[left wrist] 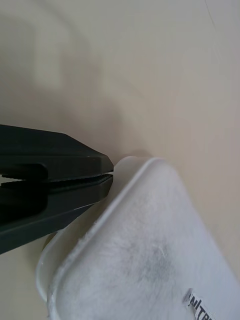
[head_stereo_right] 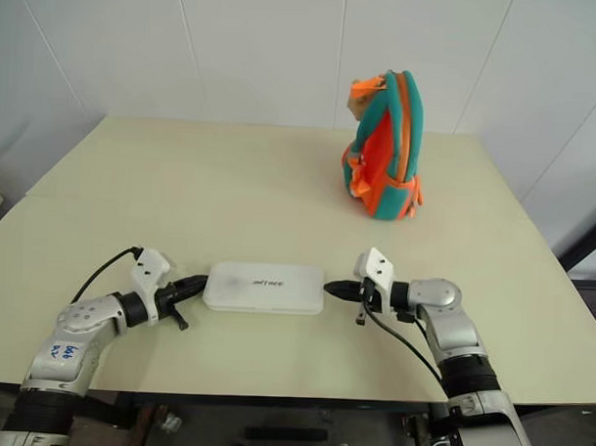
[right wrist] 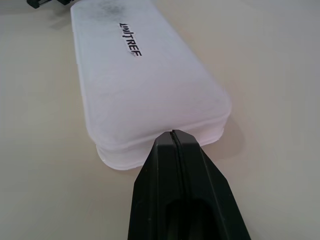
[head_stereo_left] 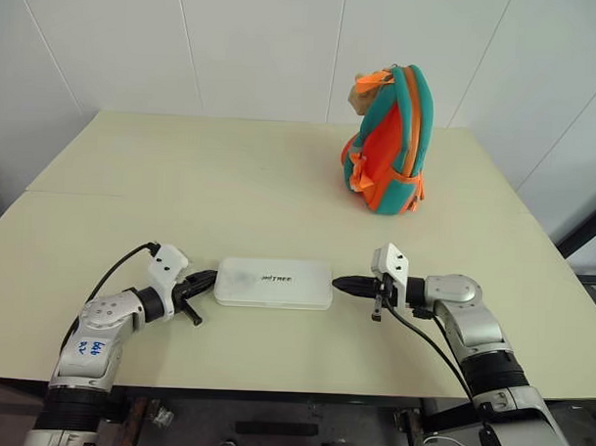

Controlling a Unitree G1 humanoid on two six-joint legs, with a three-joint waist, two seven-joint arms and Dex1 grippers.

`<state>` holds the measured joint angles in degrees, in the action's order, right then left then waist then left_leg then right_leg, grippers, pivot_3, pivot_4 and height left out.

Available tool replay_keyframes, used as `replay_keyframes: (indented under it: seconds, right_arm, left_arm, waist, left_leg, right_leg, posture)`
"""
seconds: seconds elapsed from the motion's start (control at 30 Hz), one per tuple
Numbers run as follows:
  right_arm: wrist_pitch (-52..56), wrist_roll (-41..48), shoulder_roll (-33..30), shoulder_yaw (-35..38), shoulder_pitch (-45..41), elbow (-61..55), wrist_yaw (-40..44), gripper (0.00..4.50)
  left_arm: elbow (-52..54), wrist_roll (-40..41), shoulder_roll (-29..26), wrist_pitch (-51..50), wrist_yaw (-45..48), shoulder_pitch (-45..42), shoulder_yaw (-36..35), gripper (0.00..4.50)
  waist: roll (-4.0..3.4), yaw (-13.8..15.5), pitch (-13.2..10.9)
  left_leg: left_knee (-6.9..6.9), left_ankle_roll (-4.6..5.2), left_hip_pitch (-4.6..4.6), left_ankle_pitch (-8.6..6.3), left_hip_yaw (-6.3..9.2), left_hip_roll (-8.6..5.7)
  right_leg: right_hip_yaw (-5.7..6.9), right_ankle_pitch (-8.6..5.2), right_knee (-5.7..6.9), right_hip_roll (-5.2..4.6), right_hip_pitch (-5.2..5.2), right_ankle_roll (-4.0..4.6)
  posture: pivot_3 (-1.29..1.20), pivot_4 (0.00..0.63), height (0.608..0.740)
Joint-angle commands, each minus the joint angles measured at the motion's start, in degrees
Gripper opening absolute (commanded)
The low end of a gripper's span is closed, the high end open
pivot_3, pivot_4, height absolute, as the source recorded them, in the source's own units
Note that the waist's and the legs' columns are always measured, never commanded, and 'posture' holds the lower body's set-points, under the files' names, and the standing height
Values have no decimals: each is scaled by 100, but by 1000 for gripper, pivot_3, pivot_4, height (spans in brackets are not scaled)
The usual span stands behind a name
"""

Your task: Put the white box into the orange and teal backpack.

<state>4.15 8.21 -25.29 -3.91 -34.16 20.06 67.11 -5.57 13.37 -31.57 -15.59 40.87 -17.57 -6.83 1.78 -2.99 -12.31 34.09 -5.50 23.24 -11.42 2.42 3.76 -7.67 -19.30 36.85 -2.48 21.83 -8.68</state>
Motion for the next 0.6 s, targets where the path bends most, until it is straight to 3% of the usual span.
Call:
replay_keyframes:
  seconds: [0.03, 0.13, 0.5, 0.53, 0.6]
  right_arm:
    - [135, 156, 57, -47, 12, -283, -104, 0]
    - [107, 208, 42, 96, -52, -214, -242, 533]
    - [305, 311, -624, 210, -342, -278, -19, 4297]
    - [395, 308, -693, 175, -349, -322, 20, 4500]
    - [530, 319, -781, 142, -365, -403, 64, 4500]
  left_arm:
    - [88, 43, 199, -30, 271, -64, 433, 104]
    - [94, -68, 191, -47, 158, -90, 414, 634]
    - [218, 514, -809, -1075, 870, 98, -165, 4015]
    - [124, 573, -922, -1121, 1015, 72, -188, 4322]
    - [4, 725, -1054, -1272, 1223, -1, -217, 4472]
  waist:
    - [0, -1, 0]
    - [0, 0, 0]
    - [0, -45, 0]
    - [0, -52, -1]
    - [-1, -59, -1]
  left_leg:
    - [0, 0, -1, 0, 0, 0]
    - [0, 0, -4, 0, 1, 0]
    - [-17, 3, -3, -5, 2, 2]
    - [-19, 3, -3, -6, 2, 2]
    - [-24, 2, -3, -7, 1, 2]
  right_leg:
    - [0, 0, 0, 0, -1, 0]
    - [0, 0, 0, 0, -5, 0]
    - [0, 0, -32, 1, -9, -1]
    - [0, -1, -33, 1, -8, 1]
    - [0, -3, -36, 1, -6, 3]
  posture:
    - [0, 150, 740]
    - [0, 150, 740]
    - [0, 150, 740]
    - [0, 150, 740]
    - [0, 150, 740]
